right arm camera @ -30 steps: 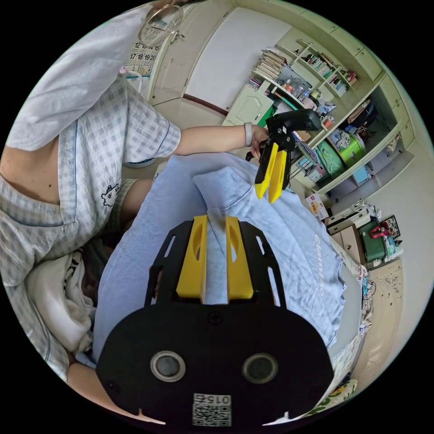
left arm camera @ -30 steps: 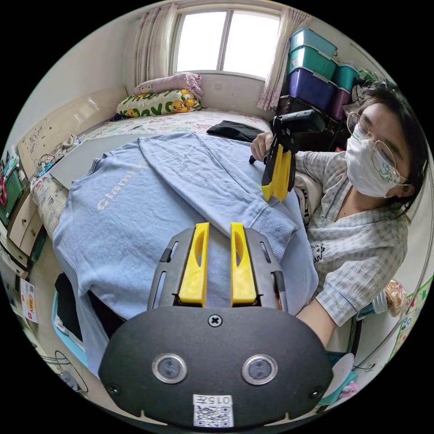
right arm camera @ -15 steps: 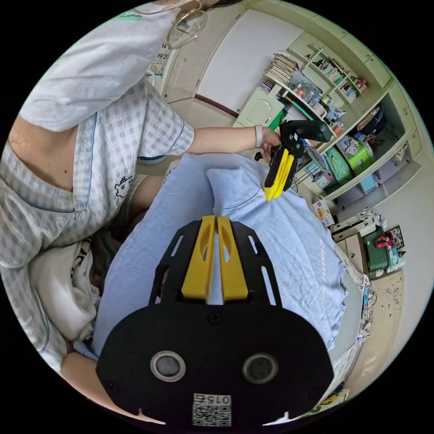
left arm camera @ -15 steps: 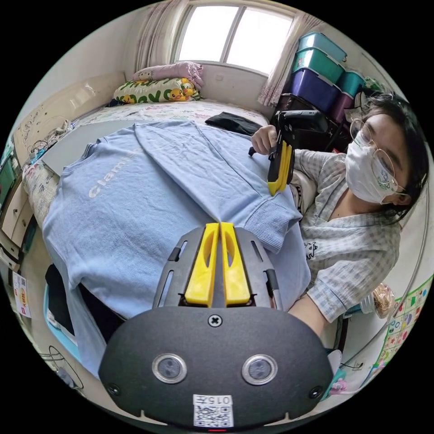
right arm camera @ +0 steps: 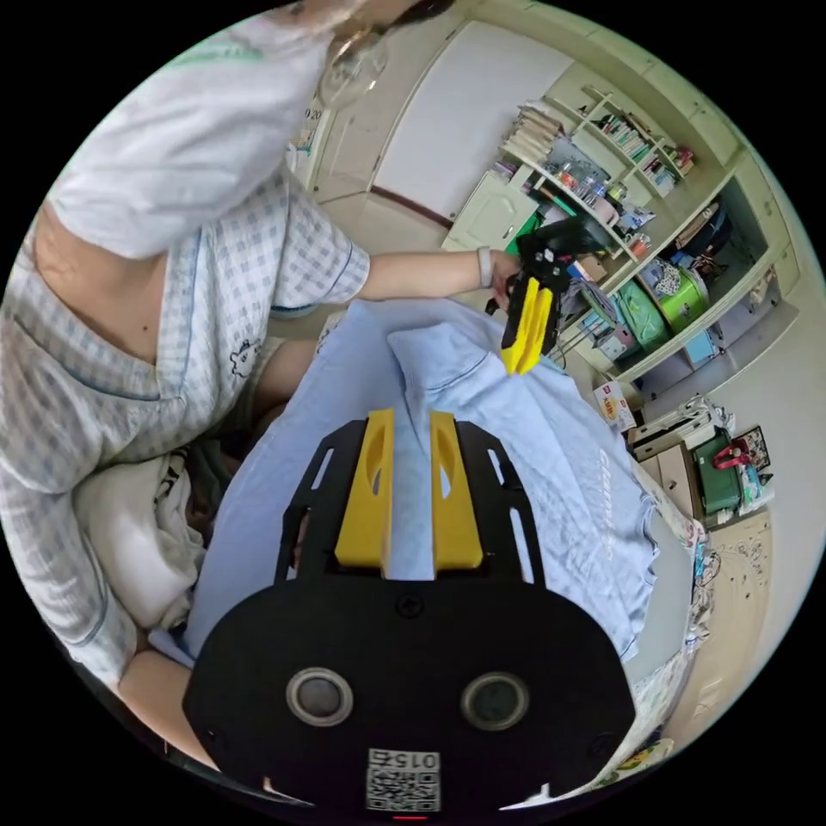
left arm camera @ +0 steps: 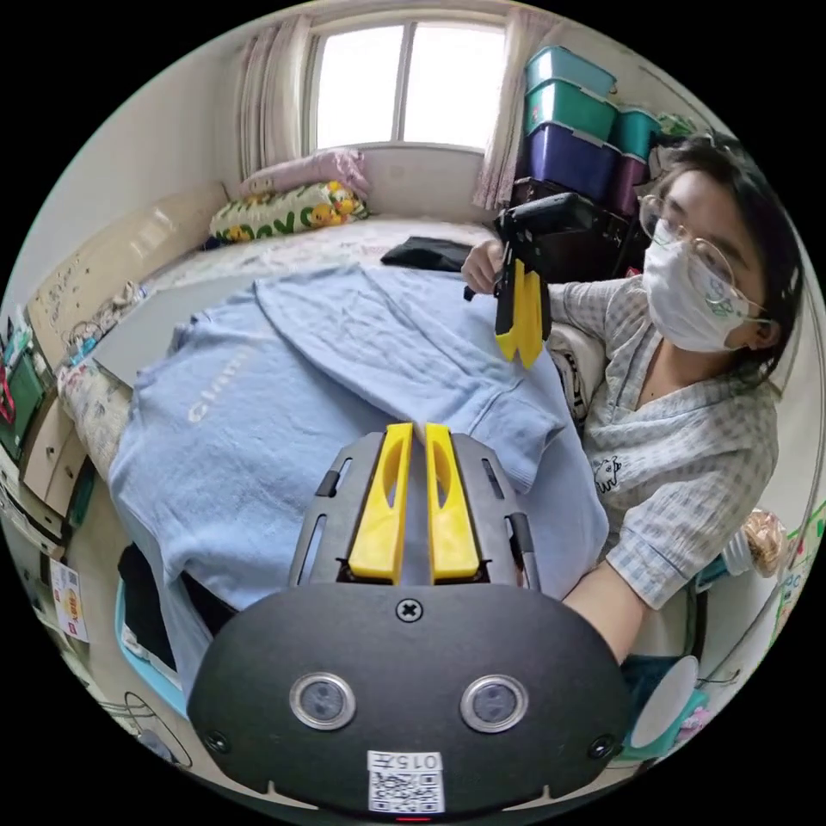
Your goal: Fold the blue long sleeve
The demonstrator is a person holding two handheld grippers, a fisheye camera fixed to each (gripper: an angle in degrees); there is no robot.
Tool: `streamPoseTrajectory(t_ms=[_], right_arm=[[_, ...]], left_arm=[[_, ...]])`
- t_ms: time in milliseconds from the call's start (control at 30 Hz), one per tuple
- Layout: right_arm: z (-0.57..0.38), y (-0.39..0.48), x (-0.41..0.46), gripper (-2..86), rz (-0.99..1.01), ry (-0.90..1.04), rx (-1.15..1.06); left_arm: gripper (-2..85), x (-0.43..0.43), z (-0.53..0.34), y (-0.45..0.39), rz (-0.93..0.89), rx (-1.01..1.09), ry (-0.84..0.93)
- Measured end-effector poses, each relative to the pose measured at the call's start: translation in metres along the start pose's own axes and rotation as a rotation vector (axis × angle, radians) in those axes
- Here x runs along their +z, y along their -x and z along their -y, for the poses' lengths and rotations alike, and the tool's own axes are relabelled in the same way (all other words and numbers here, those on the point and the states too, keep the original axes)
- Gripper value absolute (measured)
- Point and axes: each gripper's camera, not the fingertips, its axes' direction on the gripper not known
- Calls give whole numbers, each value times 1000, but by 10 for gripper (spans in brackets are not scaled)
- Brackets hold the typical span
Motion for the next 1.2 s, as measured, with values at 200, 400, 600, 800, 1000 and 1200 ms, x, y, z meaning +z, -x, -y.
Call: streamPoseTrajectory(t_ms=[200,400,600,800,1000,1200], right_arm=[[-97,-108,-114,65,-429,-137,576],[-222,-215,-137,79,-438,-92,1281],[-229,-255,-126,88,-514,86,1342],[-213,-283,-121,82,-509,160,1312],[-193,-304,-113,47,-599,234,1275],[-188,-328,-101,-3,-634,331,1287]], left_arm=[[12,-60,17,-17,84,81,-297],[12,-17,113,-23,-33,168,-104],[11,41,212,-46,-142,271,218],[6,77,246,-52,-60,255,409],[5,36,229,-62,31,235,283],[-1,17,242,-64,23,250,273]])
